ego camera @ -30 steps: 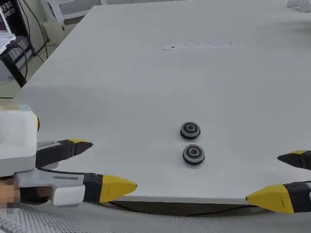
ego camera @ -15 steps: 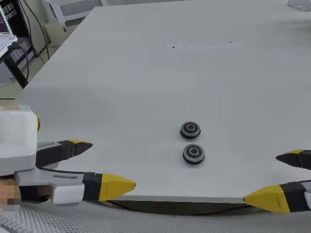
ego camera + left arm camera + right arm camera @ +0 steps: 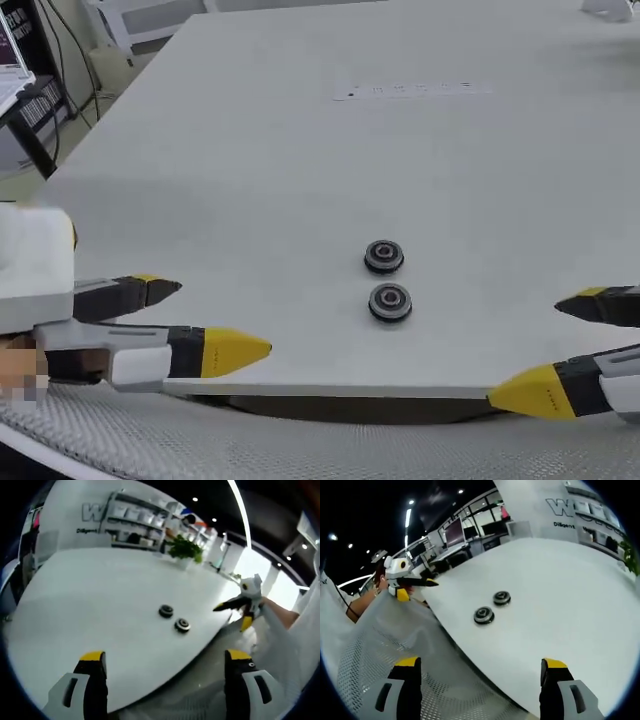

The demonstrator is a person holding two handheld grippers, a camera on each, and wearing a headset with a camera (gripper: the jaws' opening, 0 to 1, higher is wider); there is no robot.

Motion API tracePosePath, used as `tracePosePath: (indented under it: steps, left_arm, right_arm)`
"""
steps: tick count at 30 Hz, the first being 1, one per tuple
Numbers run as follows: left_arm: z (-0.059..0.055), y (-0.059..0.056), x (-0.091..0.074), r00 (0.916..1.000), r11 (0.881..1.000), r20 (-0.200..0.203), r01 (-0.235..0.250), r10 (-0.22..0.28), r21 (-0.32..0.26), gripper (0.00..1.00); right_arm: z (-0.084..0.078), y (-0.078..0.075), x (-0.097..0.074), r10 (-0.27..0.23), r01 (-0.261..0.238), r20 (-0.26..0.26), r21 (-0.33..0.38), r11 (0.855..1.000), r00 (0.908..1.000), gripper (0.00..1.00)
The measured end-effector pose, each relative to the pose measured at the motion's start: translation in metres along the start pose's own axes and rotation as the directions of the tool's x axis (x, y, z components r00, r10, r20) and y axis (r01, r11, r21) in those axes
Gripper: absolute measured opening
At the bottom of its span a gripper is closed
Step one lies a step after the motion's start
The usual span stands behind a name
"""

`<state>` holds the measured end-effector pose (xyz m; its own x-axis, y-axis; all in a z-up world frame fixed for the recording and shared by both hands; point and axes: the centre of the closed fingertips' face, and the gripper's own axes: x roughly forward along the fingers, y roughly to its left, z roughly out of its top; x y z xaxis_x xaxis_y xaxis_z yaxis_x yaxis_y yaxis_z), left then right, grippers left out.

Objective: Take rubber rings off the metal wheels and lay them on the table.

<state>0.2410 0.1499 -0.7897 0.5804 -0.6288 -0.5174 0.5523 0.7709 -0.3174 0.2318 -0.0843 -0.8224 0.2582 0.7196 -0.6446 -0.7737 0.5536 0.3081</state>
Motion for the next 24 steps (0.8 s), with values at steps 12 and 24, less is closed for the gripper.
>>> tracePosePath:
  steps: [12, 24]
  left_arm:
    - [0.0032, -0.0001, -0.0005, 0.9996, 1.000, 0.027, 0.002, -0.002, -0.012, 1.00]
    - [0.0031, 0.0002, -0.0011, 0.9996, 1.000, 0.030, 0.002, -0.002, -0.015, 1.00]
  right_arm:
    - [0.0012, -0.0048, -0.0047, -0.042, 0.042, 0.007, -0.002, 0.999, 0.9991, 0.97]
    - [0.0035, -0.0048, -0.0054, -0.041, 0.040, 0.030, 0.025, 0.999, 0.9987, 0.96]
